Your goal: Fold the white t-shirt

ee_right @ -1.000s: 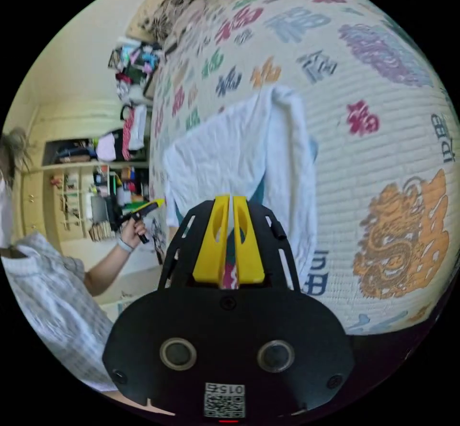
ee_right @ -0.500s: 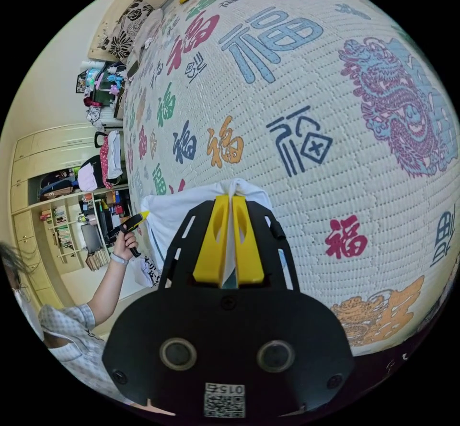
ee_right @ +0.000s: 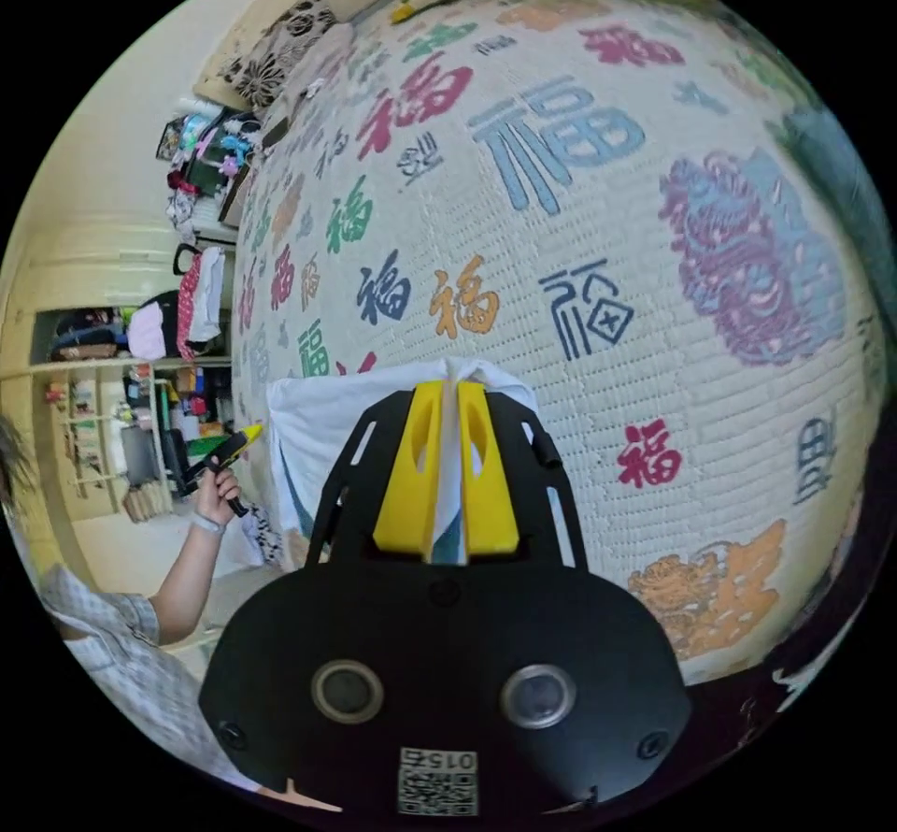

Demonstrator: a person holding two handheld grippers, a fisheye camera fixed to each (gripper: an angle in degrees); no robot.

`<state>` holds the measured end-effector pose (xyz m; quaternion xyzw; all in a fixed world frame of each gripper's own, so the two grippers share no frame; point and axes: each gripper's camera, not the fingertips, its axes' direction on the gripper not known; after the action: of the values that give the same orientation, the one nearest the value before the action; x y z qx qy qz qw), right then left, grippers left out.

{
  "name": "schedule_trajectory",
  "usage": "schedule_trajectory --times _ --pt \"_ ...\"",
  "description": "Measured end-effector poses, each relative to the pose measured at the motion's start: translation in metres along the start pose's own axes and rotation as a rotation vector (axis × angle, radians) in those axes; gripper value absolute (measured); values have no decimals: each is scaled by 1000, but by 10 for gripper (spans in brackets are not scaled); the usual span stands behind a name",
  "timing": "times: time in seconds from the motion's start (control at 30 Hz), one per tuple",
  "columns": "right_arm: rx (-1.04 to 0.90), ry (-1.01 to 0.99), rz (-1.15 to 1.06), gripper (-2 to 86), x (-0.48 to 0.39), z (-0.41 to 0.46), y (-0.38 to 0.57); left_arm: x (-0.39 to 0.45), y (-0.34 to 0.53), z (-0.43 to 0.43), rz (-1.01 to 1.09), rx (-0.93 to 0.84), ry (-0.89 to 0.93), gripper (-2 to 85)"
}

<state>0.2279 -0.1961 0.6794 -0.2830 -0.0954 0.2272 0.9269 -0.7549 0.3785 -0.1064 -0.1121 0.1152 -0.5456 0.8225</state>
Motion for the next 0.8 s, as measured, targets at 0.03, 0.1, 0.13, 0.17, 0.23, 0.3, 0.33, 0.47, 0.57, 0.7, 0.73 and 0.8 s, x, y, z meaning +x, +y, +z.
schedule_trajectory --times 0.03,0.1,0.13,0.17,0.23,0.3,0.33,0.47,0.57,0.7,0.73,0.8 --pt "23 11 -68 38 -21 -7 -1 1 19 -11 1 25 -31 40" --pt "-15 -17 -195 53 -58 -5 -9 -3 50 -23 -30 30 -78 54" --pt "-71 -20 -287 68 -86 5 -18 -8 73 -28 -62 26 -98 64" --pt "-118 15 -362 90 -116 19 -27 -12 96 -32 -106 21 -124 73" --pt "-172 54 -499 106 -164 46 -40 -17 130 -33 -158 18 -145 82" --pt "-232 15 -582 109 -207 76 -53 -21 157 -25 -192 -21 -148 86" --pt "-275 -24 -625 110 -234 97 -61 -23 172 -17 -211 -48 -156 86" --pt "-410 46 -727 114 -309 174 -78 -24 207 -1 -231 -13 -210 74" --pt "-523 125 -770 112 -340 220 -79 -31 224 15 -249 -26 -191 58" --pt "-612 277 -807 88 -355 255 -77 -33 243 27 -249 -20 -160 15" --pt "-603 310 -843 75 -358 257 -75 -34 249 30 -245 -17 -141 4" --pt "-603 312 -846 49 -359 254 -76 -32 259 31 -234 7 -127 -3"
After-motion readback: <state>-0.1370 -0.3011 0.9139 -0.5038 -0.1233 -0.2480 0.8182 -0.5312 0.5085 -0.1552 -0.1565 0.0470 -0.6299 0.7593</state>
